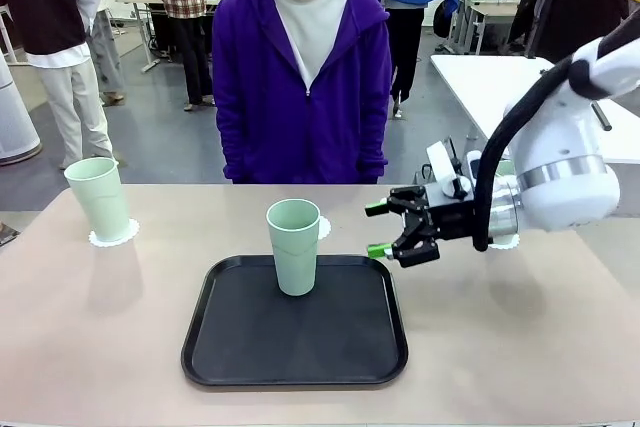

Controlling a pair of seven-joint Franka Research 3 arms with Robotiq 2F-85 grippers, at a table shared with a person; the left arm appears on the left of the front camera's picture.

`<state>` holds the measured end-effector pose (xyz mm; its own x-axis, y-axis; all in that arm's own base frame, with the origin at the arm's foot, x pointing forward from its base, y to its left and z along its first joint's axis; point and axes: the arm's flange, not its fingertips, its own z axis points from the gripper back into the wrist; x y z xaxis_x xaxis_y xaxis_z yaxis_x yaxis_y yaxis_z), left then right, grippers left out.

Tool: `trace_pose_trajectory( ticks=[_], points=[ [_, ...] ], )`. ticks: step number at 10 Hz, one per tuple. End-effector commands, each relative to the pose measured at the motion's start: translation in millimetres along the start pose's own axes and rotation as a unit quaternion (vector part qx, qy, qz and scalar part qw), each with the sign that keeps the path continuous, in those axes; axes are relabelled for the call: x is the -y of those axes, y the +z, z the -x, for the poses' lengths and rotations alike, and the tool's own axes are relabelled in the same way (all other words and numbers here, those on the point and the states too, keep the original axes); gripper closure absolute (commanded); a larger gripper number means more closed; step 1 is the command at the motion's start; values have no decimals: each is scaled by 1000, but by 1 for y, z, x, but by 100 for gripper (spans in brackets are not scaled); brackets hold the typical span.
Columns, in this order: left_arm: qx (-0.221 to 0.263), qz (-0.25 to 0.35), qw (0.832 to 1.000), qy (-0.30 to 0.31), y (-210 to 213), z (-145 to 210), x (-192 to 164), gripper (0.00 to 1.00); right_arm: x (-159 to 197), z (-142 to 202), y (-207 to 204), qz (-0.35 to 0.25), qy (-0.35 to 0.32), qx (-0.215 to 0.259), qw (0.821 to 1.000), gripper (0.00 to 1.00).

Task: Place coasters on the table and set cups on them.
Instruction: Take one Reusable plastic cup from the Flat Tray and place it on a coaster set by the human.

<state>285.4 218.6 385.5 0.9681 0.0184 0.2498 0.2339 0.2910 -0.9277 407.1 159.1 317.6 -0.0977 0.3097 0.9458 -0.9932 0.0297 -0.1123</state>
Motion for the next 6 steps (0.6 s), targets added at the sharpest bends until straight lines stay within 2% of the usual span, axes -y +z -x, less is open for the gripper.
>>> trace_pose_trajectory(
  ticks=[1,4,6],
  points=[
    [6,5,1000,-8,2,0,2,0,-4,4,-20,-1,6,13,1000,0],
    [6,5,1000,-8,2,0,2,0,-4,19,-37,-4,-29,36,999,0],
    [6,5,1000,-8,2,0,2,0,1,24,-54,-6,-43,20,999,0]
  ],
)
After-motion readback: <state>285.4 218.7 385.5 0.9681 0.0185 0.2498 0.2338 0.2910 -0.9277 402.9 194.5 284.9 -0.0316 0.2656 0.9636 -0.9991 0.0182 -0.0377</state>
